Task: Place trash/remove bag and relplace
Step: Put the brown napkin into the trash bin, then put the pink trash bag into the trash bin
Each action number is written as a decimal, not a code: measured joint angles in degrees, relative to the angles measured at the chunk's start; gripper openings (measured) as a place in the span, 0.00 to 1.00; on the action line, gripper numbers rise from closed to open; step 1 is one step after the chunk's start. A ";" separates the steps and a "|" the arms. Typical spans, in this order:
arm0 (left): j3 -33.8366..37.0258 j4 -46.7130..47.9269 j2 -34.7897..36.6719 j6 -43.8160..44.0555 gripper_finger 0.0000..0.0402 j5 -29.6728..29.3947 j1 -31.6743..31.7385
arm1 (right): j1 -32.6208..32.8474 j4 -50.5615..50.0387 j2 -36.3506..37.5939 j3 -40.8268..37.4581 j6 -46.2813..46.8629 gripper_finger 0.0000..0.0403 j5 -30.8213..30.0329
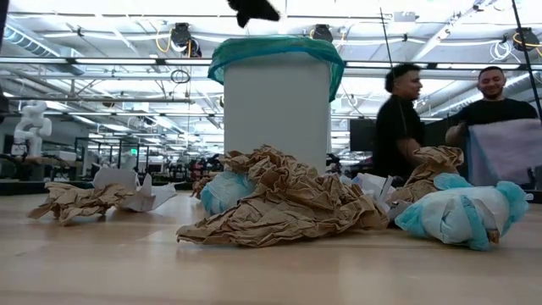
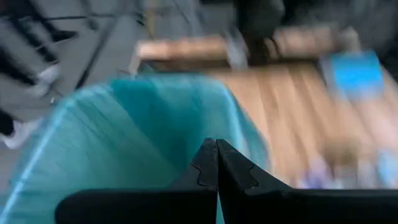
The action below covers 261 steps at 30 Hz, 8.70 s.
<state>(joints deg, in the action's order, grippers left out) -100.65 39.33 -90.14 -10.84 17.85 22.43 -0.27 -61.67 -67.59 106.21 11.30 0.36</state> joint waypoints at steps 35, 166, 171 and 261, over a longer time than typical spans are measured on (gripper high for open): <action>12.92 21.56 31.36 19.58 0.00 -21.51 -30.27 | 11.37 -6.63 -7.28 -0.02 -0.60 0.00 -5.28; 54.17 -9.07 35.03 18.94 0.00 -39.81 -48.83 | -9.92 22.58 -23.39 -3.85 -6.89 0.00 -21.07; 54.17 -9.07 35.03 18.96 0.00 -39.81 -48.83 | -17.23 23.05 -26.31 -3.93 -4.57 0.03 -14.75; 55.24 -20.81 18.27 21.01 0.00 -31.42 -48.70 | 24.28 57.69 -31.72 -61.29 41.21 0.37 -27.04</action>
<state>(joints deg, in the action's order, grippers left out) -45.41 18.52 -71.88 10.17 -13.56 -26.26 24.01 -3.98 -99.30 44.93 52.51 -26.68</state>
